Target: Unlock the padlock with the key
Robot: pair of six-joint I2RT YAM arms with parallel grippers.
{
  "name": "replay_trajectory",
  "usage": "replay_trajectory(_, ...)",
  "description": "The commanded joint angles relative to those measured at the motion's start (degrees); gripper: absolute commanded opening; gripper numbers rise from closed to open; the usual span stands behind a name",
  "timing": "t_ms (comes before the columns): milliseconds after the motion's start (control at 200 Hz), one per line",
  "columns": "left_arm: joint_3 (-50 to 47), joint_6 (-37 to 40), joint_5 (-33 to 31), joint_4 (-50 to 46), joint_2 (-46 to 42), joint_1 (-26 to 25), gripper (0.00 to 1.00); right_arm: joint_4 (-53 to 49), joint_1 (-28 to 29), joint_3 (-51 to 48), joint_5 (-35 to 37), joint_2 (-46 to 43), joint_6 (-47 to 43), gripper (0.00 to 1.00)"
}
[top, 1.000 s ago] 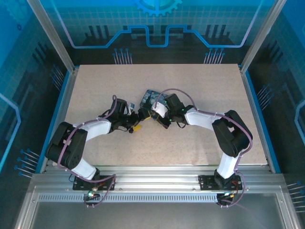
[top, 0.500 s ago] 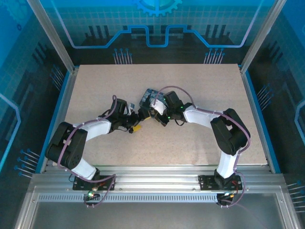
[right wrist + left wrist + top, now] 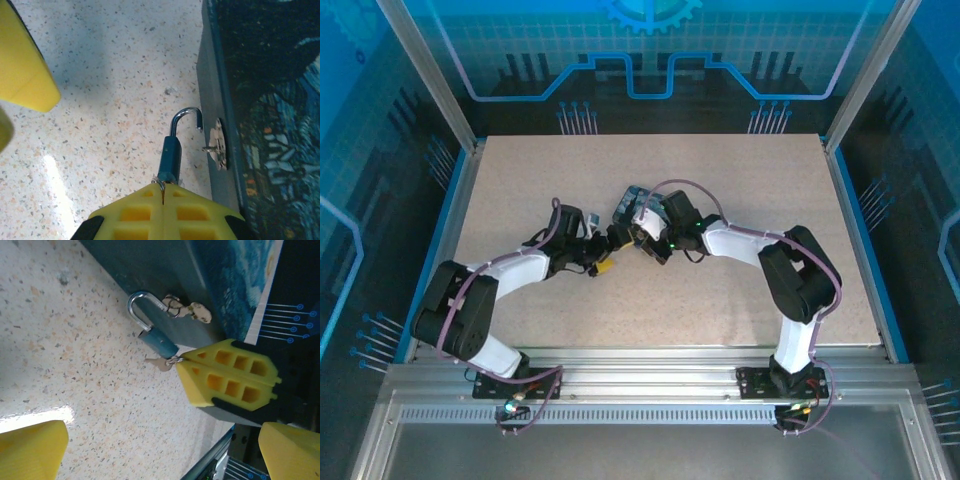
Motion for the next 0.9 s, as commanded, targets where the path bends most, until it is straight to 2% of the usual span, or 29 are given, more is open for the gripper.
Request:
replay_trajectory(0, -1.49, 0.58, -0.91, -1.42, -2.91, 1.36, 0.99, 0.2, 1.69, 1.56, -2.1, 1.12, 1.09, 0.0)
replay_trajectory(230, -4.19, -0.06, -1.99, -2.32, -6.67, 3.44, 0.99, 1.88, 2.32, -1.35, -3.15, -1.6, 3.44, 0.0)
replay_trajectory(495, -6.27, 0.0, -3.23, -3.29, -10.08, 4.29, 0.99, 2.02, 2.57, -6.59, -3.07, -9.35, 4.7, 0.0)
replay_trajectory(896, -7.73, -1.12, -1.67, -2.74, -12.59, 4.46, 0.99, 2.27, 2.43, -14.23, 2.2, -23.49, 8.62, 0.0)
